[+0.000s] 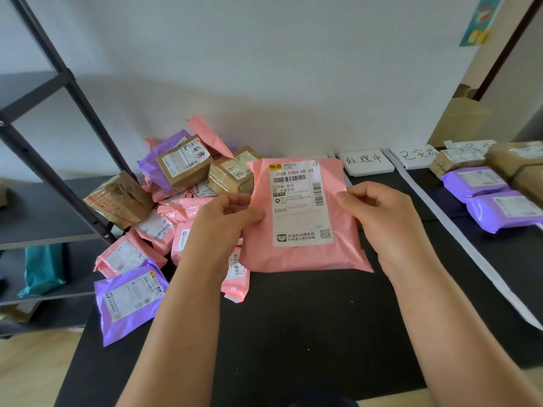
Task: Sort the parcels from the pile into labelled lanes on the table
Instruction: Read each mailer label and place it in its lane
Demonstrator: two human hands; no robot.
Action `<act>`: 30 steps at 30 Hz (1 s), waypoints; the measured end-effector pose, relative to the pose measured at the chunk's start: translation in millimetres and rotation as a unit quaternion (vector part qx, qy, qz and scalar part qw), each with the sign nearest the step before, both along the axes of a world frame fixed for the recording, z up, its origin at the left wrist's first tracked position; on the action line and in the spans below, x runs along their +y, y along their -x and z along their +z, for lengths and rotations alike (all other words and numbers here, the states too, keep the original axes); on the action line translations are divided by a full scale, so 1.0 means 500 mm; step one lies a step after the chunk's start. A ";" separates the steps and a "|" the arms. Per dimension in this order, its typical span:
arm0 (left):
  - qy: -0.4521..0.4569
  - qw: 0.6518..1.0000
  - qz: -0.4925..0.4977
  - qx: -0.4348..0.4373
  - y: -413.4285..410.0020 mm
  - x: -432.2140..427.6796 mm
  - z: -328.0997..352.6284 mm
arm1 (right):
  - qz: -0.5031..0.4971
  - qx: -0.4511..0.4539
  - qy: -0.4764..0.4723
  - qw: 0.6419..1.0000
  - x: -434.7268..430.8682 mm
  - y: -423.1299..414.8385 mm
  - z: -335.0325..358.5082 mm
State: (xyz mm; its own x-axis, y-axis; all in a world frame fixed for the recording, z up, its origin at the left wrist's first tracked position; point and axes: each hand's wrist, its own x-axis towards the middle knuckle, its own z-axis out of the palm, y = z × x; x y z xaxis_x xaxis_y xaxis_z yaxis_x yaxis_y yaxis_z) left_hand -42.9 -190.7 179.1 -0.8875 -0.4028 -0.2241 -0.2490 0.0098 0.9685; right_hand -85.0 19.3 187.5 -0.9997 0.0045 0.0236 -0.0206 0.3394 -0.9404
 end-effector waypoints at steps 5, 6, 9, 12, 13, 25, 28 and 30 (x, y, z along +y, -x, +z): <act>0.040 0.999 0.023 0.025 -0.002 0.020 0.005 | 0.044 0.014 0.006 0.999 0.006 -0.001 -0.014; 0.039 0.998 0.030 0.036 -0.003 0.026 0.007 | 0.051 0.016 0.000 0.999 0.007 -0.001 -0.016; 0.055 0.995 0.049 0.060 -0.006 0.037 0.010 | 0.062 0.026 -0.026 0.997 0.007 -0.001 -0.024; 0.099 0.991 0.057 0.063 -0.006 0.038 0.007 | 0.059 0.042 -0.041 0.997 0.009 0.000 -0.029; 0.106 0.991 0.057 0.066 -0.007 0.039 0.005 | 0.059 0.045 -0.045 0.996 0.010 0.000 -0.030; 0.173 0.983 0.032 0.054 0.001 0.056 -0.015 | -0.033 0.191 -0.078 0.978 0.023 0.007 -0.039; 0.206 0.977 0.010 0.050 0.004 0.075 -0.020 | 0.009 0.281 -0.159 0.946 0.024 0.011 -0.046; 0.239 0.970 -0.004 0.046 0.007 0.090 -0.024 | 0.040 0.299 -0.189 0.934 0.025 0.013 -0.056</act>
